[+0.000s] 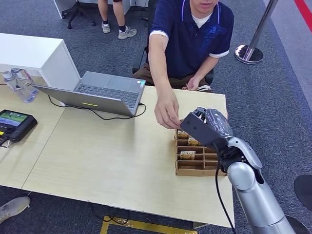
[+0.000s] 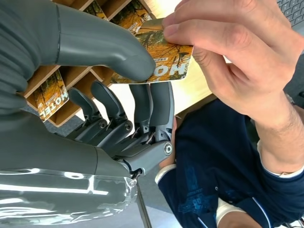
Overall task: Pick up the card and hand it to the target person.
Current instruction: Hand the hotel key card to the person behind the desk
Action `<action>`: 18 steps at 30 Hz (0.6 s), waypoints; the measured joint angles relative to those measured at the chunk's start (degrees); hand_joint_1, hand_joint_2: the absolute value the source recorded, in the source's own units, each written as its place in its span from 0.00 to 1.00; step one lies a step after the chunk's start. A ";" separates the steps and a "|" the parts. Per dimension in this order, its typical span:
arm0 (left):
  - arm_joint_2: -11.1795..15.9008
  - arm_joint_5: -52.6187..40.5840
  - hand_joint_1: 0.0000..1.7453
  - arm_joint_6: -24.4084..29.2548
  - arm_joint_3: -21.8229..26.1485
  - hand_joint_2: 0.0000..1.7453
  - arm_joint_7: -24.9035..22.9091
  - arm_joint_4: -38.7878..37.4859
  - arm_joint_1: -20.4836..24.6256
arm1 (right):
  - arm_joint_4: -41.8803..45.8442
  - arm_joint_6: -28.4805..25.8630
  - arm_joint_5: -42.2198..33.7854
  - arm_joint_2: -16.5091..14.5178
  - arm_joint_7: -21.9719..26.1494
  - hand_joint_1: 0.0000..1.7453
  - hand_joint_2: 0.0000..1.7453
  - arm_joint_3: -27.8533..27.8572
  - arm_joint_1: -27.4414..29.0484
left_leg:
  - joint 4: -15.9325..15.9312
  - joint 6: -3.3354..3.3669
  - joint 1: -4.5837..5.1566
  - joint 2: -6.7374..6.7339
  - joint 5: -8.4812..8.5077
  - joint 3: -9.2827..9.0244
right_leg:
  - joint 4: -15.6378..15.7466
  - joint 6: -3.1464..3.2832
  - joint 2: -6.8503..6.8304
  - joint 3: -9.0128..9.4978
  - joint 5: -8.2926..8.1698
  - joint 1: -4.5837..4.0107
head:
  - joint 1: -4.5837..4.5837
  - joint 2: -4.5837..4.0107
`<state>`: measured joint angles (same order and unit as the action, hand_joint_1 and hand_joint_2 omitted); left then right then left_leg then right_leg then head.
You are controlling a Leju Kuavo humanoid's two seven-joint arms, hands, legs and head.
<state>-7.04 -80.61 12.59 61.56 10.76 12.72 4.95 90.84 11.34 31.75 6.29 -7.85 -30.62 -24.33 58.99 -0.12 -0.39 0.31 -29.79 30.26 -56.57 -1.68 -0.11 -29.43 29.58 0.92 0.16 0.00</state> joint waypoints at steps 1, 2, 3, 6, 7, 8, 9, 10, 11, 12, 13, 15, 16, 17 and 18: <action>0.00 -0.07 0.00 0.00 -0.04 0.00 -0.03 0.00 0.00 | 0.00 0.00 -0.01 0.02 0.01 0.20 1.00 0.00 0.00 | 0.00 0.00 0.00 0.00 0.00 0.00 | 0.00 0.00 0.00 0.00 0.00 0.00 | -0.01 0.00; 0.00 -0.19 0.00 0.01 -0.14 0.00 -0.09 0.00 0.00 | 0.00 0.01 -0.01 0.04 0.02 0.07 1.00 0.00 0.00 | 0.00 0.00 0.00 0.00 0.00 0.00 | 0.00 0.00 0.00 0.00 0.00 0.00 | -0.01 0.00; 0.00 -0.32 0.00 0.02 -0.29 0.00 -0.17 0.00 0.00 | 0.00 0.01 -0.02 0.06 0.03 0.00 1.00 0.00 0.00 | 0.00 0.00 0.00 0.00 0.00 0.00 | 0.00 0.00 0.00 0.00 0.00 0.00 | -0.01 0.00; 0.00 -0.48 0.00 0.11 -0.74 0.00 -0.32 0.00 0.00 | 0.00 -0.06 -0.03 0.09 0.07 0.00 1.00 0.00 0.01 | 0.00 0.00 0.00 0.00 0.00 0.00 | 0.00 0.00 0.00 0.00 0.00 0.00 | -0.01 0.00; 0.00 -0.47 0.00 0.15 -0.80 0.00 -0.32 0.00 0.00 | 0.00 -0.10 -0.04 0.08 0.07 0.00 1.00 0.00 0.01 | 0.00 0.00 0.00 0.00 0.00 0.00 | 0.00 0.00 0.00 0.00 0.00 0.00 | 0.00 0.00; 0.00 -0.40 0.00 0.19 -0.81 0.00 -0.31 0.00 0.00 | 0.00 -0.15 -0.04 0.08 0.07 0.00 1.00 0.00 0.01 | 0.00 0.00 0.00 0.00 0.00 0.00 | 0.00 0.00 0.00 0.00 0.00 0.00 | 0.00 0.00; 0.00 -0.29 0.00 0.22 -0.81 0.00 -0.28 0.00 0.00 | 0.00 -0.20 -0.03 0.07 0.07 0.00 1.00 0.00 0.01 | 0.00 0.00 0.00 0.00 0.00 0.00 | 0.00 0.00 0.00 0.00 0.00 0.00 | -0.01 0.00; 0.00 -0.15 0.00 0.24 -0.81 0.00 -0.25 0.00 0.00 | 0.00 -0.24 -0.03 0.07 0.07 0.00 1.00 0.00 0.01 | 0.00 0.00 0.00 0.00 0.00 0.00 | 0.00 0.00 0.00 0.00 0.00 0.00 | 0.00 0.00; 0.00 -0.03 0.00 0.24 -0.80 0.00 -0.21 0.00 0.00 | 0.00 -0.27 -0.02 0.07 0.07 0.00 1.00 0.00 0.01 | 0.00 0.00 0.00 0.00 0.00 0.00 | 0.00 0.00 0.00 0.00 0.00 0.00 | -0.01 0.00; 0.00 0.04 0.00 0.24 -0.80 0.00 -0.18 0.00 0.00 | 0.00 -0.30 -0.02 0.07 0.06 0.00 1.00 0.00 0.01 | 0.00 0.00 0.00 0.00 0.00 0.00 | 0.00 0.00 0.00 0.00 0.00 0.00 | -0.01 0.00; 0.01 0.07 0.00 0.24 -0.80 0.00 -0.16 0.00 0.00 | 0.00 -0.32 -0.01 0.07 0.04 0.00 1.00 0.00 0.01 | 0.00 0.00 0.00 0.00 0.00 0.00 | 0.00 0.00 0.00 0.00 0.00 0.00 | 0.00 0.00; 0.02 0.07 0.00 0.24 -0.80 0.00 -0.13 0.00 0.00 | 0.00 -0.37 0.00 0.08 -0.01 0.00 1.00 0.00 0.01 | 0.00 0.00 0.00 0.00 0.00 0.00 | 0.00 0.00 0.00 0.00 0.00 0.00 | -0.01 0.00; 0.03 0.07 0.00 0.24 -0.80 0.00 -0.10 0.00 0.00 | 0.00 -0.39 0.01 0.09 -0.02 0.00 1.00 0.00 0.01 | 0.00 0.00 0.00 0.00 0.00 0.00 | 0.00 0.00 0.00 0.00 0.00 0.00 | -0.01 0.00; 0.04 0.07 0.00 0.24 -0.80 0.00 -0.07 0.00 0.00 | 0.00 -0.42 0.00 0.11 -0.02 0.24 1.00 0.00 0.01 | 0.00 0.00 0.00 0.00 0.00 0.00 | 0.00 0.00 0.00 0.00 0.00 0.00 | -0.01 0.00; 0.05 0.07 0.00 0.24 -0.80 0.00 -0.03 0.00 0.00 | 0.00 -0.43 0.00 0.13 -0.02 0.48 1.00 0.00 0.01 | 0.00 0.00 0.00 0.00 0.00 0.00 | 0.00 0.00 0.00 0.00 0.00 0.00 | -0.01 0.00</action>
<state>-6.99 -80.54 12.83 60.76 10.73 12.72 4.95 90.84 10.91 31.75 6.42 -7.87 -30.62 -24.32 58.99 -0.12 -0.39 0.31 -29.79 30.26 -56.57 -1.68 -0.11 -29.42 29.58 0.92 0.15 0.00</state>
